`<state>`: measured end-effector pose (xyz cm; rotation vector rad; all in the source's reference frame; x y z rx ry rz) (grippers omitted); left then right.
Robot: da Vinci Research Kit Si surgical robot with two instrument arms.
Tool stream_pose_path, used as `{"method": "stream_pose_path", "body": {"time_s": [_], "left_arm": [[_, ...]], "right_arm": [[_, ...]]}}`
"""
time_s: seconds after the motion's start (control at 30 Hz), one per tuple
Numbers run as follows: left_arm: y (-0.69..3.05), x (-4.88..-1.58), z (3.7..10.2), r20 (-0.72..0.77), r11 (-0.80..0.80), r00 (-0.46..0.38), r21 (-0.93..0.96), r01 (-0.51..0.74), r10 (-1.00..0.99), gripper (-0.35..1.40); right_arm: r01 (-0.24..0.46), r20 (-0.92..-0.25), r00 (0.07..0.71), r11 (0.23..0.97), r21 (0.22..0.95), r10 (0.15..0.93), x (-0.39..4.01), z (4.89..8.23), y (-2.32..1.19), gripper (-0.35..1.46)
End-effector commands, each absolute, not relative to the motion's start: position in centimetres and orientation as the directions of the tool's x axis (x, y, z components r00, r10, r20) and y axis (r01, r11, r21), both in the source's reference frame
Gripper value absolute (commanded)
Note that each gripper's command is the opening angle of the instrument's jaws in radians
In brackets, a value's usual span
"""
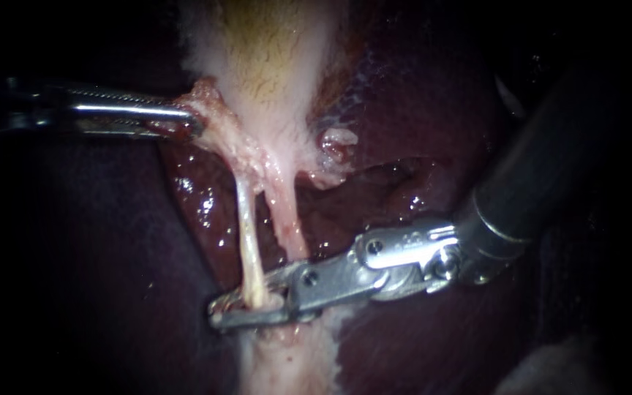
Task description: Clipping first clip left tube
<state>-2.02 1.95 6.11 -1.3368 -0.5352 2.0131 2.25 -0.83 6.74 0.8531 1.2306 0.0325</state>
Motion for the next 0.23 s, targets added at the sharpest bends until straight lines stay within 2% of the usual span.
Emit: {"method": "stream_pose_path", "body": {"time_s": [0.03, 0.23], "left_arm": [[1.95, -2.02, 6.11, -0.651, -0.703, -0.265, -0.648, -0.294, 0.711, -0.35], [1.95, -2.02, 6.12, -0.651, -0.703, -0.265, -0.648, -0.294, 0.711, -0.35]], "right_arm": [[0.412, -0.805, 0.376, 0.696, 0.589, 0.459, 2.25, 6.74, -0.84, -0.35], [0.409, -0.799, 0.381, 0.690, 0.598, 0.466, 2.24, 6.76, -0.82, -0.35]]}}
